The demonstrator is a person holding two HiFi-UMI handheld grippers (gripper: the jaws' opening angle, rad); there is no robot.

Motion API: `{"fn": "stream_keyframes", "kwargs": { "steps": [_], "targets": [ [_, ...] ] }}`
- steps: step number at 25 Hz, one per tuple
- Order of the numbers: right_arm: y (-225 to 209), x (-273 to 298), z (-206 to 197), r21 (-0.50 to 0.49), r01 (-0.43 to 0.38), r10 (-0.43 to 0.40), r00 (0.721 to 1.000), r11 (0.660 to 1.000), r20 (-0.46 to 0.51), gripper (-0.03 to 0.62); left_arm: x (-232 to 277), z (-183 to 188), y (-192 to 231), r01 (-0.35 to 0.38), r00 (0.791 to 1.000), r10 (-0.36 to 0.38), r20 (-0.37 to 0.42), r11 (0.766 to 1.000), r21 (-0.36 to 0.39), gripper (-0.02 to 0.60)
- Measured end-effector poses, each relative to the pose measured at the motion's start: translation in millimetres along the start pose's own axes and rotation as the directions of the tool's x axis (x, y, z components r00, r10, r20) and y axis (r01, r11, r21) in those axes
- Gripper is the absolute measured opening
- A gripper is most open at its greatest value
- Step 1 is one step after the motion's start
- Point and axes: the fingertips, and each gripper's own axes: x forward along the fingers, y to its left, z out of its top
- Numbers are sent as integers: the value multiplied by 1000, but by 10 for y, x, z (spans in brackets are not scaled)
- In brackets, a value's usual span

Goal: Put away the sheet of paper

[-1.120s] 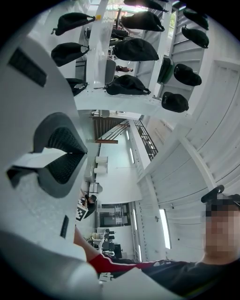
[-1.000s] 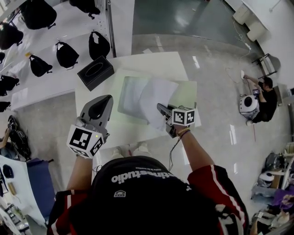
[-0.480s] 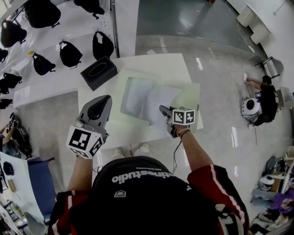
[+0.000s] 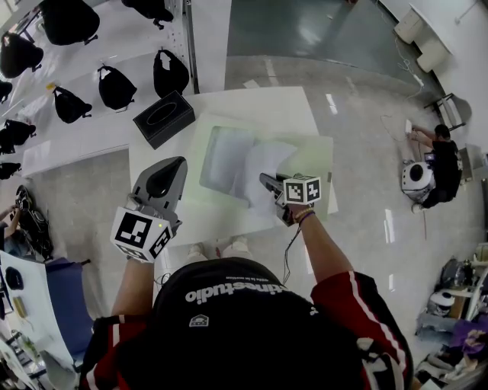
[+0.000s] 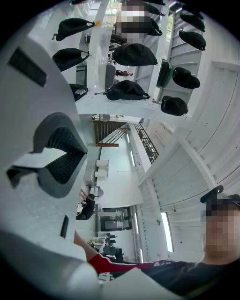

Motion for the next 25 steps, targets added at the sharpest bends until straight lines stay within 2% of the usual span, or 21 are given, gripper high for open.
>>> {"fn": "stream_keyframes", "kwargs": {
  "steps": [3,6,9,13,15,17,18,21,23,25],
  "targets": [
    [-276,-17,-67,93,81,-78,996,992,-39,3,-3,-7,11,-3,1000,3,-3,1000,0,3],
    [-527,-50,-195,181,187,-172,980,966,-95,3,-6,-22,26,-3,1000,3,-8,1000,2,3],
    [-681,-73,-332,281,265,-230,961,922,-152,4,-2,-26,45,-6,1000,6,-8,1000,1,3],
    [-851,-80,-515,406,330,-265,941,852,-210,5,22,-40,40,0,1000,0,-15,1000,0,3],
    [-933,-97,-616,433,370,-291,927,822,-238,5,25,-49,43,3,1000,-3,-17,1000,2,3],
    [-983,-121,-669,393,411,-335,909,822,-250,5,30,-56,49,5,1000,-5,-17,1000,2,3],
    [-987,-128,-667,340,429,-361,900,837,-247,5,32,-58,52,5,1000,-5,-17,1000,2,3],
    [-936,-111,-610,79,464,-440,872,882,-213,3,28,-64,61,4,1000,-4,-19,1000,0,3],
    [-889,-106,-562,-62,475,-478,861,878,-175,3,26,-71,57,4,1000,-4,-19,1000,0,3],
    [-853,-96,-520,-174,482,-506,851,859,-141,3,24,-80,60,4,1000,-4,-21,1000,1,3]
  ]
}}
